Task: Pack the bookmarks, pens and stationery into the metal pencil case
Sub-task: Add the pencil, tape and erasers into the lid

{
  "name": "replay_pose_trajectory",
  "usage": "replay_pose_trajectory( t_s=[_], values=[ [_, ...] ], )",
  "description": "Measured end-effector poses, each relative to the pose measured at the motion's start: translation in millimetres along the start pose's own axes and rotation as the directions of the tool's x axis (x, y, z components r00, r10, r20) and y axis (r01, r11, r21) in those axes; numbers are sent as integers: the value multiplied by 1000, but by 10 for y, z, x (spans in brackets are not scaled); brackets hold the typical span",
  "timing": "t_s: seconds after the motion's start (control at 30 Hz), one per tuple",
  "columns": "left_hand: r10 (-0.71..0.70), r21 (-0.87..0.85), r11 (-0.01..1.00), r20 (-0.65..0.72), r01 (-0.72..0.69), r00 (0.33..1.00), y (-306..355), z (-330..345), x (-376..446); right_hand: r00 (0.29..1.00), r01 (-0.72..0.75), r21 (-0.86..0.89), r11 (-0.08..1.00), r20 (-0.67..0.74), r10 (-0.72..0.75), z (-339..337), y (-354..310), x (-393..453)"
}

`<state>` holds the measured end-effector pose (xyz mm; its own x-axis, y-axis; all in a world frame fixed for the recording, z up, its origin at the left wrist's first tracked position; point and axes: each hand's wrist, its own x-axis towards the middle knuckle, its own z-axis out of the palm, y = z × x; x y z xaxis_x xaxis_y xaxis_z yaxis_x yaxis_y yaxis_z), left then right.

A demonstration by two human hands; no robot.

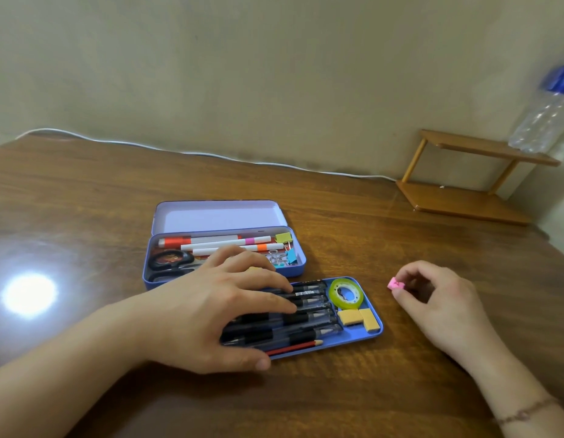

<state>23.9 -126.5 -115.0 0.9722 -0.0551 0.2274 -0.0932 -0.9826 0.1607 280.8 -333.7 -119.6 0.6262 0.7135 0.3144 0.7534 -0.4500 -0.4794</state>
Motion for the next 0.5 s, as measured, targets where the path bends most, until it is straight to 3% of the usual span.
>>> replay_pose_trajectory(
  t_s=[0.1, 0.2, 0.27, 0.5],
  values=[
    [-14, 2, 1000, 0, 14, 1000, -9, -16, 2, 967, 238, 258, 936, 29, -254, -90, -133, -108],
    [-21, 3, 1000, 8, 21, 1000, -12, -15, 1, 842, 450, 310, 838, 165, -514, -54, -219, -201],
    [-23, 6, 1000, 17, 23, 1000, -13, -9, -4, 820, 458, 291, 840, 228, -525, -24, -228, -201],
    [-15, 9, 1000, 17, 15, 1000, -16, 1, -4, 836, 448, 250, 858, 225, -501, 24, -188, -197]
  ],
)
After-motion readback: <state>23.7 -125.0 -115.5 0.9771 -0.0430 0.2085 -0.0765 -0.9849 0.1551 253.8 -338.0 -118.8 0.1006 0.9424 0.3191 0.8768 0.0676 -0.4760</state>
